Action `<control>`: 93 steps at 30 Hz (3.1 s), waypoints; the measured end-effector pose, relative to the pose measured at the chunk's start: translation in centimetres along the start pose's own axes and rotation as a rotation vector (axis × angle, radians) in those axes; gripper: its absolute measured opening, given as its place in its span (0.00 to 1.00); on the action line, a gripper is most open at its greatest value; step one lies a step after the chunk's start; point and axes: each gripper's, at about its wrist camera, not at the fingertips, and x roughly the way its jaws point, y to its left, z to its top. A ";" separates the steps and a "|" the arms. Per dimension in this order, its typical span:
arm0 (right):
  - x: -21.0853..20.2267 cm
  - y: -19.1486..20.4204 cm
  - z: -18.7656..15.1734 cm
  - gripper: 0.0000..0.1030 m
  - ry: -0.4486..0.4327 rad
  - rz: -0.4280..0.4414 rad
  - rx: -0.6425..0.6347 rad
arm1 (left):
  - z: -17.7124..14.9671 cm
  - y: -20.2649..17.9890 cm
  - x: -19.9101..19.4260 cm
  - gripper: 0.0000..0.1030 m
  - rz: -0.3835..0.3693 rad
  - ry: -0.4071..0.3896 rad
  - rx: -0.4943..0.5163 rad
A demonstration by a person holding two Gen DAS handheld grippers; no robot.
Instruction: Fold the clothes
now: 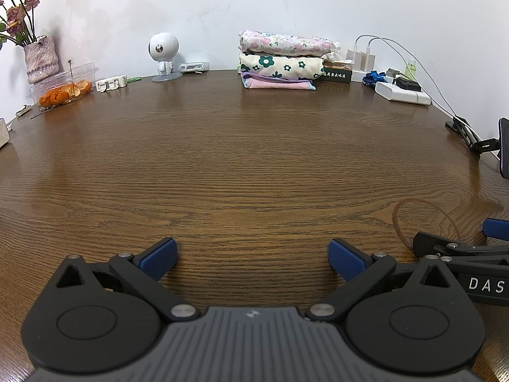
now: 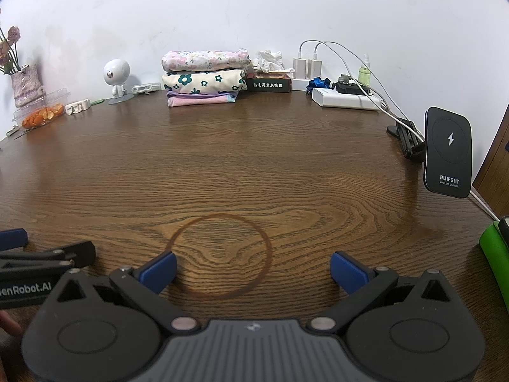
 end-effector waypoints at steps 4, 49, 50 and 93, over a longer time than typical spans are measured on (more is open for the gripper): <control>0.0 0.0 0.0 1.00 0.000 0.000 0.000 | 0.0 0.0 0.0 1.00 0.000 0.000 0.000; -0.1 0.0 0.0 1.00 0.000 0.000 0.000 | 0.3 -0.1 -0.1 1.00 0.000 0.000 0.000; -0.1 0.0 0.0 1.00 0.000 0.000 0.000 | 0.3 -0.1 -0.1 1.00 0.000 0.000 0.000; -0.1 0.0 0.1 1.00 0.001 -0.001 0.001 | 1.0 -0.6 -0.5 1.00 -0.001 0.000 0.000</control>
